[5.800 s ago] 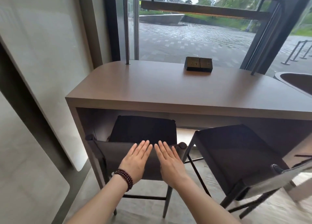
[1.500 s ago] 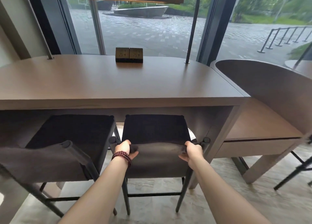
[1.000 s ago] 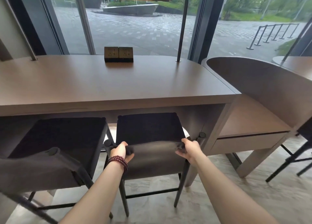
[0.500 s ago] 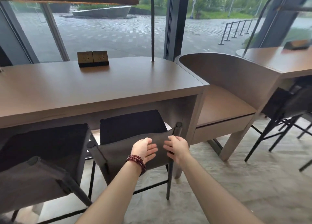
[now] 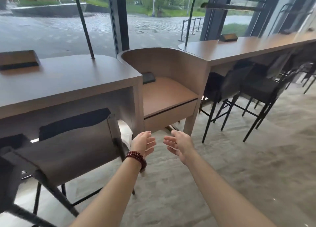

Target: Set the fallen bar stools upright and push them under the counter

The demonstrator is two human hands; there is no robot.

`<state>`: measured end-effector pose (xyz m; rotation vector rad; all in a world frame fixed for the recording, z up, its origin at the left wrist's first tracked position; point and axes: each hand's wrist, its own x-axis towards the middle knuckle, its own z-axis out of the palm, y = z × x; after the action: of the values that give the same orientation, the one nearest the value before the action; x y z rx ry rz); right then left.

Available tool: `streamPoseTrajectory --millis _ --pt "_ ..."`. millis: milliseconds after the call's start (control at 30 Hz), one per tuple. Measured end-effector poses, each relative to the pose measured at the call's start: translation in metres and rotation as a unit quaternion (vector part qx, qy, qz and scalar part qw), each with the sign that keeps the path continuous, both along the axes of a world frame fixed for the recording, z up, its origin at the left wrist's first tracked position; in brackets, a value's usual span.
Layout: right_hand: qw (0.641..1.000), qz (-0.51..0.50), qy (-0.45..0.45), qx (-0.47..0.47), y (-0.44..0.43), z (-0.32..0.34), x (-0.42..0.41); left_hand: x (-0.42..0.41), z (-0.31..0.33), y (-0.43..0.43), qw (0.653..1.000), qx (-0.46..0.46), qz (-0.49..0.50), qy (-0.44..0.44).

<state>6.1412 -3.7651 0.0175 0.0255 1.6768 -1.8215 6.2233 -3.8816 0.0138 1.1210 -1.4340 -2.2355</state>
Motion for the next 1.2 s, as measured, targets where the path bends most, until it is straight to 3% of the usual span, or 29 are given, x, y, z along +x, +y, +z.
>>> streamPoseTrajectory --millis 467,800,1200 --pt "0.991 -0.135 0.006 -0.016 0.219 0.013 -0.151 -0.200 0.009 0.200 0.991 0.009 -0.131 0.023" --pt "0.980 -0.196 0.012 -0.013 0.270 0.010 -0.335 -0.401 0.002 0.246 0.980 0.011 -0.196 0.027" --pt "0.978 -0.207 0.000 0.004 0.314 0.002 -0.550 -0.617 0.004 0.284 0.979 0.013 -0.205 0.010"
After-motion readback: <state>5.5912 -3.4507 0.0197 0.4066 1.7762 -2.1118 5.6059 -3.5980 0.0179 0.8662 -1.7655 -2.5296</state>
